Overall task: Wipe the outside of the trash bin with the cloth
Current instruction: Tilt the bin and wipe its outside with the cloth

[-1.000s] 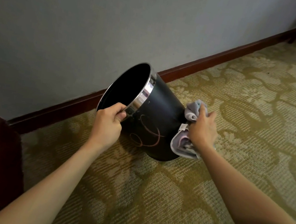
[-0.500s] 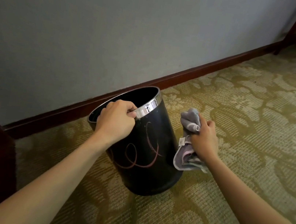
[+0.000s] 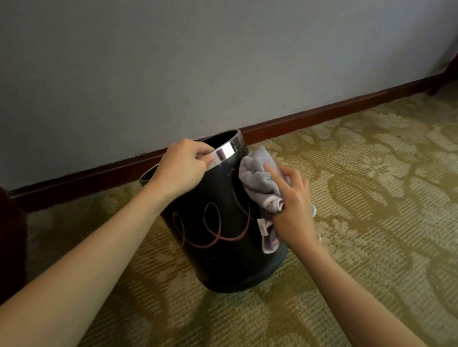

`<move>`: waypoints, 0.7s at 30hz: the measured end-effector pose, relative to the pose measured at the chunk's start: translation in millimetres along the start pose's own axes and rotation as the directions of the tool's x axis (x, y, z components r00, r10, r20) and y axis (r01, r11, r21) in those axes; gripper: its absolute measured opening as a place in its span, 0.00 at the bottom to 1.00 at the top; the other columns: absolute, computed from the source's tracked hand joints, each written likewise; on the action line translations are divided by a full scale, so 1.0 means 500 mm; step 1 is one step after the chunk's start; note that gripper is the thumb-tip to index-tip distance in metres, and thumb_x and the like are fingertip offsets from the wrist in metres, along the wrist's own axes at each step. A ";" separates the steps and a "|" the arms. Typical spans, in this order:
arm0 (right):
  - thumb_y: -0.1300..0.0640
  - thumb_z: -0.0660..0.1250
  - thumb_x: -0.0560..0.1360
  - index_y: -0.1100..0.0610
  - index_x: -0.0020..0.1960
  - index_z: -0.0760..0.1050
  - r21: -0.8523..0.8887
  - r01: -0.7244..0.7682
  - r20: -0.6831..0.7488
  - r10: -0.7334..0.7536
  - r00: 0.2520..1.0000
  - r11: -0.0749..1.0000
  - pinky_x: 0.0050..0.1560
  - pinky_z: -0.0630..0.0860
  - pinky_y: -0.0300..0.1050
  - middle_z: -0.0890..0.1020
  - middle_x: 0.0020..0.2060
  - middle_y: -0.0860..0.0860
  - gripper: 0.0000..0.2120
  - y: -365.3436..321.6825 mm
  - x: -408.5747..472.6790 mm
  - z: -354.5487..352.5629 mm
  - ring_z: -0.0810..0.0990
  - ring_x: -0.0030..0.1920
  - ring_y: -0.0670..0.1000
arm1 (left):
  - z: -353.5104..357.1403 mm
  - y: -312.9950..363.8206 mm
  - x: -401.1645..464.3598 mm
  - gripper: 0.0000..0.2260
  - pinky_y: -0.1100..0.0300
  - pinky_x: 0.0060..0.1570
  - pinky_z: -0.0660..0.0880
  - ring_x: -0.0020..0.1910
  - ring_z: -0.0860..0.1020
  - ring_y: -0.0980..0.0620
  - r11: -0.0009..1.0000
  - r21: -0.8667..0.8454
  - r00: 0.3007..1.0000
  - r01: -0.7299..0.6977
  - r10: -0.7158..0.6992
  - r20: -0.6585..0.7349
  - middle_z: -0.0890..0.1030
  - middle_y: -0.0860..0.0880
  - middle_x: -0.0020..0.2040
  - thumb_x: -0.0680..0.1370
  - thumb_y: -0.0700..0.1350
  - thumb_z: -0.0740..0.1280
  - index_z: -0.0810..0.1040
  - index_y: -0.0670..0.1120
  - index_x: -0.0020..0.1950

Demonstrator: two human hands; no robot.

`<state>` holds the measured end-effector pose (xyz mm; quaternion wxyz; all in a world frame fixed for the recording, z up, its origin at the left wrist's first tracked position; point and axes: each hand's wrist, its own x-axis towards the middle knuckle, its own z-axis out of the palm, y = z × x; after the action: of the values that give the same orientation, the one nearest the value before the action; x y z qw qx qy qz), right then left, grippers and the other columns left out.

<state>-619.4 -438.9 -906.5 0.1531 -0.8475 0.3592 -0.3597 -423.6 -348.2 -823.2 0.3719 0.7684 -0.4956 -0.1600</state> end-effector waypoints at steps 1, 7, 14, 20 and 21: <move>0.71 0.65 0.69 0.49 0.69 0.70 -0.024 -0.013 -0.001 0.013 1.000 1.000 0.53 0.71 0.55 0.72 0.62 0.57 0.32 0.009 -0.013 0.006 0.70 0.57 0.59 | -0.008 -0.008 0.000 0.11 0.59 0.46 0.74 0.53 0.78 0.54 0.999 0.000 0.999 -0.036 0.035 0.042 0.82 0.54 0.52 0.80 0.49 0.62 0.80 0.52 0.58; 0.70 0.66 0.70 0.52 0.68 0.71 -0.087 -0.077 -0.014 0.076 0.997 0.993 0.46 0.72 0.59 0.74 0.60 0.60 0.29 0.036 -0.048 0.024 0.71 0.51 0.62 | -0.083 -0.095 -0.028 0.25 0.55 0.58 0.72 0.61 0.72 0.59 0.999 -0.033 0.960 -0.043 0.050 0.276 0.76 0.60 0.60 0.73 0.65 0.58 0.70 0.58 0.68; 0.69 0.65 0.71 0.51 0.69 0.70 -0.113 -0.099 0.012 0.101 0.995 0.989 0.50 0.70 0.59 0.73 0.61 0.59 0.29 0.022 -0.016 0.030 0.70 0.53 0.62 | -0.118 -0.178 -0.052 0.15 0.56 0.62 0.69 0.64 0.71 0.61 0.996 -0.073 0.969 0.059 -0.040 0.244 0.76 0.58 0.62 0.82 0.47 0.56 0.73 0.56 0.66; 0.71 0.63 0.71 0.53 0.70 0.70 -0.112 -0.129 -0.002 0.129 0.992 0.985 0.52 0.70 0.59 0.73 0.63 0.58 0.29 0.027 -0.031 0.025 0.69 0.56 0.61 | -0.083 -0.159 -0.056 0.16 0.79 0.42 0.68 0.49 0.72 0.75 0.995 -0.094 0.996 -0.025 0.033 0.085 0.75 0.67 0.50 0.80 0.38 0.58 0.74 0.56 0.62; 0.71 0.62 0.71 0.52 0.70 0.70 -0.108 -0.144 -0.004 0.144 0.990 0.984 0.53 0.70 0.59 0.73 0.63 0.58 0.30 0.029 -0.031 0.020 0.69 0.56 0.61 | -0.076 -0.157 -0.053 0.16 0.82 0.39 0.67 0.47 0.71 0.78 0.994 -0.101 0.997 -0.033 0.040 0.069 0.74 0.67 0.49 0.80 0.36 0.58 0.75 0.53 0.62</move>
<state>-627.0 -437.6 -928.5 0.1335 -0.8270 0.4380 -0.3261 -362.0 -291.0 -858.0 0.3946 0.7337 -0.5138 -0.2050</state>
